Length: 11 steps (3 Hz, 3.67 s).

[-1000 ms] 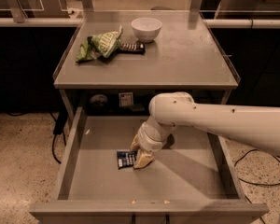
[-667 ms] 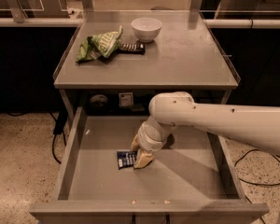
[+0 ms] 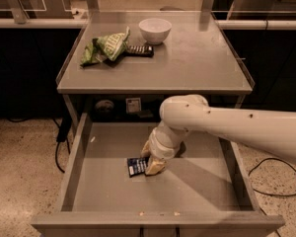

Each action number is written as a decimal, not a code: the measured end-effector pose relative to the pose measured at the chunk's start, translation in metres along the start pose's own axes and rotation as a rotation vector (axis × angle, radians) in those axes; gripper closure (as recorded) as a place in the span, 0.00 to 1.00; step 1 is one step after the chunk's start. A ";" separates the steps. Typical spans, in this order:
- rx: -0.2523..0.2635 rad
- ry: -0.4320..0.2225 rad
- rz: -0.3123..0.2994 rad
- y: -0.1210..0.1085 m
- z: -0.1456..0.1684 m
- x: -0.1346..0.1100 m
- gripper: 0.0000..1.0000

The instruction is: Pick rxbar blueberry from top drawer and place on counter

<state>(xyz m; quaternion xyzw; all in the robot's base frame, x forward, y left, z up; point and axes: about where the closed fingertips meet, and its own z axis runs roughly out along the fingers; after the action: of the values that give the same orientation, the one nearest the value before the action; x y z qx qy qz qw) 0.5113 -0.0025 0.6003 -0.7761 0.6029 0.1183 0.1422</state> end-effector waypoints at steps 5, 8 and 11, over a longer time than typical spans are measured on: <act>0.210 0.122 -0.030 -0.002 -0.252 -0.016 1.00; 0.282 0.202 -0.054 -0.062 -0.371 -0.005 1.00; 0.201 0.167 -0.080 -0.214 -0.297 -0.002 1.00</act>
Offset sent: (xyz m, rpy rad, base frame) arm -0.0107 -0.0411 0.1634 -0.0845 -0.1533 -0.0098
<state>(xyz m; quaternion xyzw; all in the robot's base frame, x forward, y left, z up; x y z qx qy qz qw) 0.7216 -0.0588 0.8940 -0.7885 0.5901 -0.0137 0.1731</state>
